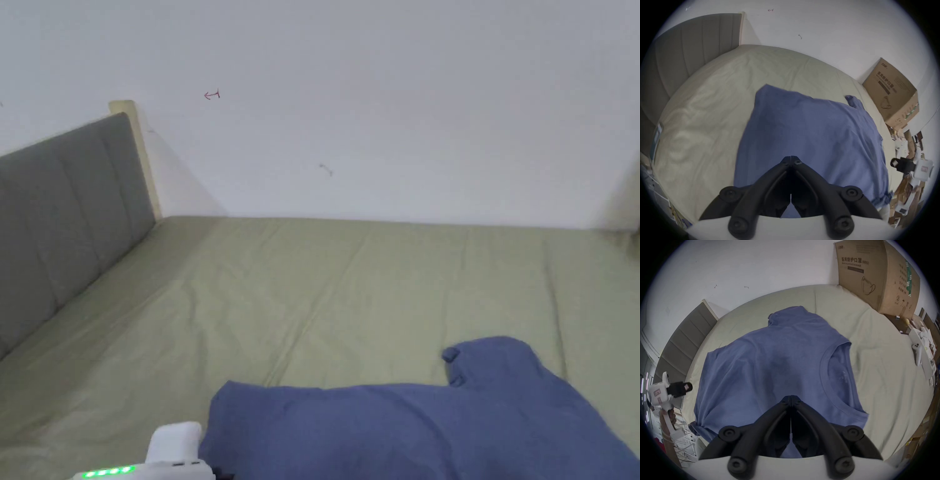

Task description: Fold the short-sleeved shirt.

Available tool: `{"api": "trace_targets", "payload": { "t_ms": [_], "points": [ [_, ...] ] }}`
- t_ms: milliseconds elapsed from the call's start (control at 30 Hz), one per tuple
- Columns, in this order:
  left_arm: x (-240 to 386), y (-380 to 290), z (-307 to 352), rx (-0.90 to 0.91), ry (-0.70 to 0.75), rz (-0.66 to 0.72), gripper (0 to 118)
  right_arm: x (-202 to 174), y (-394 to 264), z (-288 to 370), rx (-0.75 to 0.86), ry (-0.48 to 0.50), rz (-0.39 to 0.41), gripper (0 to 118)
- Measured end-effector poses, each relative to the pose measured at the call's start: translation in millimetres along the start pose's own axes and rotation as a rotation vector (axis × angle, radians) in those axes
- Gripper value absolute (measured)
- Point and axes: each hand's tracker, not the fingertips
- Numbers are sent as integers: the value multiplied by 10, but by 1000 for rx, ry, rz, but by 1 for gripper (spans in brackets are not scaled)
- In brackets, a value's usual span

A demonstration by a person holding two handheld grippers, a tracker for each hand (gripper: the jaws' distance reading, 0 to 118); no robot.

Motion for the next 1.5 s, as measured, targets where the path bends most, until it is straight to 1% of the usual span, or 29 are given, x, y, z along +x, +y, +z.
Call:
{"api": "trace_targets", "payload": {
  "t_ms": [33,67,100,167,200,233,467,500,567,600,633,667,733,767,833,867,900,967,1033,1133,1167,1200,1233,1267,1333,1367,1400,1433,1500],
  "points": [
    [-40,143,-87,5,8,-8,2,-5,9,-37,0,-4,-1,0],
    [-84,308,-182,-9,11,-8,18,-3,33,-63,-3,-7,4,0],
    [-143,499,-290,-15,11,2,46,3,52,-88,-3,-4,18,0],
    [-244,791,-534,-31,-20,48,80,11,73,-114,1,-15,41,0],
    [-273,909,-679,-22,-5,68,91,20,80,-130,-5,-25,53,0],
    [-322,1023,-827,-26,20,74,91,37,74,-139,-7,-29,56,0],
    [-283,1152,-1759,-165,53,99,84,289,23,-300,-63,-36,-28,0],
    [-210,1099,-1786,-131,135,6,83,319,17,-326,-64,-46,-31,0],
    [-101,1084,-1727,-94,149,-68,78,317,56,-340,-75,-53,-34,0],
    [-98,1101,-1676,-75,134,-72,55,327,86,-340,-74,-45,-37,0],
    [-114,1107,-1632,-68,115,-51,17,340,130,-343,-73,-35,-43,0],
    [-138,1123,-1638,-80,62,13,2,350,202,-341,-69,-26,-49,0],
    [-90,1135,-1677,-95,103,-84,2,377,403,-338,-44,-10,-58,1],
    [-75,1134,-1633,-90,106,-114,2,406,532,-353,-37,5,-53,6],
    [-81,1131,-1557,-88,93,-113,2,496,853,-428,-10,0,-48,67],
    [-101,1138,-1517,-82,86,-107,2,529,1035,-521,-11,-13,-33,91],
    [-110,1141,-1445,-76,74,-98,2,549,1208,-607,-9,-43,-16,95],
    [-138,1169,-1387,-68,62,-95,2,592,1549,-864,-8,-85,22,95],
    [-103,1180,-1284,-64,52,-97,2,616,1821,-1213,-68,-121,24,95],
    [-88,1202,-1220,-55,47,-116,2,688,2028,-1817,-188,-181,75,94],
    [-58,1202,-1185,-54,47,-122,2,705,2004,-1960,-165,-278,54,94],
    [-56,1202,-1175,-51,45,-123,2,728,1969,-2063,-170,-297,10,94],
    [-56,1204,-1174,-53,41,-127,2,792,1943,-2127,-175,-208,-31,94],
    [-53,1203,-1174,-55,39,-134,2,758,1933,-2071,-137,-247,-14,91],
    [-21,1205,-1160,-58,44,-150,2,666,1948,-1996,-135,-258,69,71],
    [-8,1205,-1151,-59,47,-152,2,660,1969,-1971,-137,-254,99,54],
    [6,1204,-1125,-58,48,-150,2,623,1987,-1932,-138,-233,104,20],
    [21,1206,-1100,-58,49,-150,2,577,1998,-1907,-138,-224,117,2],
    [43,1212,-991,-50,42,-147,2,435,2000,-1849,-143,-204,122,2]
  ]
}}
